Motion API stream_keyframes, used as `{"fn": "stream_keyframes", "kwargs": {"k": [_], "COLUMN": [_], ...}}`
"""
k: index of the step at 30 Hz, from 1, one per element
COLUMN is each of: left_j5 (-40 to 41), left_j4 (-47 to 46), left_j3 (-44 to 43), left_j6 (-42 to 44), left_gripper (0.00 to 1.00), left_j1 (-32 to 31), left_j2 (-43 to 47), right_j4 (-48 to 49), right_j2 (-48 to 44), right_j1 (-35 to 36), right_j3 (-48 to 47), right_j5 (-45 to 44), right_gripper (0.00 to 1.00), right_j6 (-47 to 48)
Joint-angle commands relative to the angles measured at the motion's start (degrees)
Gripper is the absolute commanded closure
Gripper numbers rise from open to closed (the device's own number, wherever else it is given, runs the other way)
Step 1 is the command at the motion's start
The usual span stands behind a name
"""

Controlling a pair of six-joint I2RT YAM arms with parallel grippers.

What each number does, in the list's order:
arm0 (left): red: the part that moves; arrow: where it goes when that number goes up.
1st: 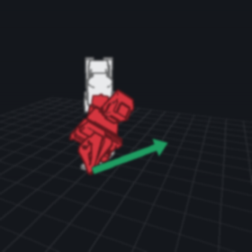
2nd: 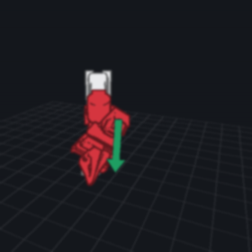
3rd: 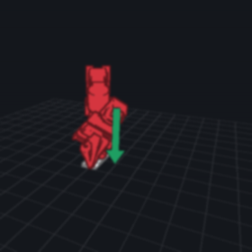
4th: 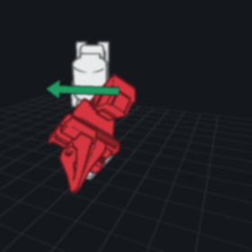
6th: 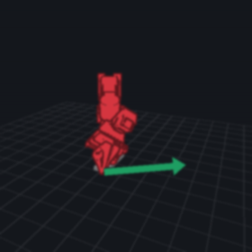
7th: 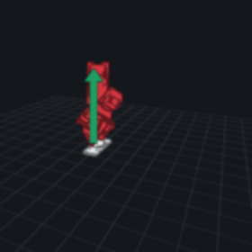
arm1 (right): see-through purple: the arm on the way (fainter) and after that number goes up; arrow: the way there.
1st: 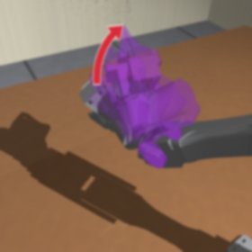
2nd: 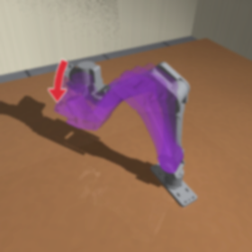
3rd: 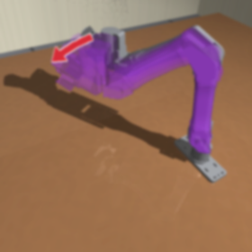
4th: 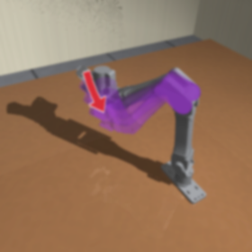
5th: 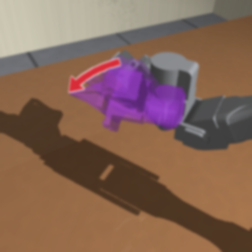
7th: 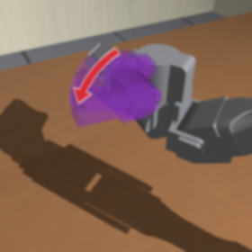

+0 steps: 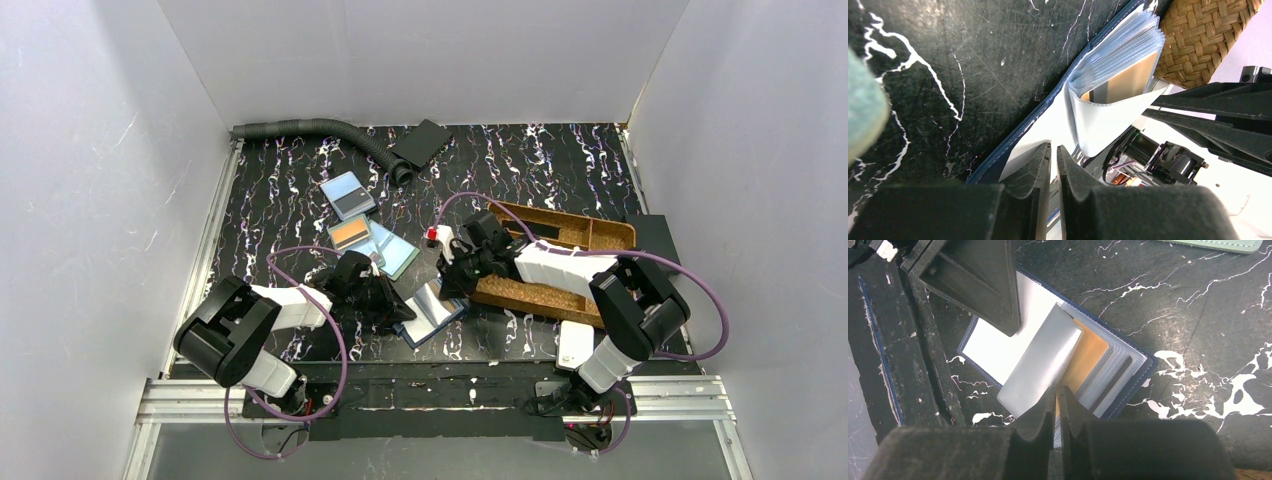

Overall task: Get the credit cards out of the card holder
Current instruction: Open the card holder at the center of the board.

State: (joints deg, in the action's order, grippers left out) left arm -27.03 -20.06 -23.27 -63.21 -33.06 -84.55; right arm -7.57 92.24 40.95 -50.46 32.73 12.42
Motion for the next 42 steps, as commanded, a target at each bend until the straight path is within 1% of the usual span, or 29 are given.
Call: {"fn": "stream_keyframes", "kwargs": {"k": [1,9,17,18,22,26,31,42], "left_j5": [1.71,1.01,0.32,0.21,-0.25,-0.79,-1.41,-2.47], "left_j4": [1.95,1.95,1.86,1.74,0.89,-0.05,-1.36,-4.36], "left_j3": [-0.69,-0.85,-0.64,-0.64,-0.94,-1.59,-2.83,-3.77], "left_j6": [1.75,2.04,3.07,3.16,3.05,2.83,2.17,0.70], "left_gripper": [0.90,0.89,0.84,0.82,0.68,0.58,0.52,0.46], "left_j1": [0.36,0.45,1.06,1.14,1.29,1.26,1.28,1.26], "left_j2": [0.51,1.09,4.35,4.81,6.37,6.58,4.53,2.32], "right_j4": [-1.04,-1.03,0.05,0.17,0.82,1.93,3.23,4.27], "right_j2": [0.35,0.64,1.71,1.90,2.33,2.38,2.53,2.68], "right_j1": [0.76,1.64,2.18,2.25,2.48,2.77,3.07,3.33], "right_j3": [-1.66,-1.76,-1.62,-1.59,-1.49,-1.02,-0.51,0.02], "right_j5": [-0.34,0.98,2.79,3.05,4.27,5.53,7.10,8.50], "right_gripper": [0.86,0.85,0.85,0.85,0.84,0.83,0.82,0.81], "right_j6": [1.46,1.33,-0.74,-0.98,-1.74,-2.62,-4.06,-4.76]}}
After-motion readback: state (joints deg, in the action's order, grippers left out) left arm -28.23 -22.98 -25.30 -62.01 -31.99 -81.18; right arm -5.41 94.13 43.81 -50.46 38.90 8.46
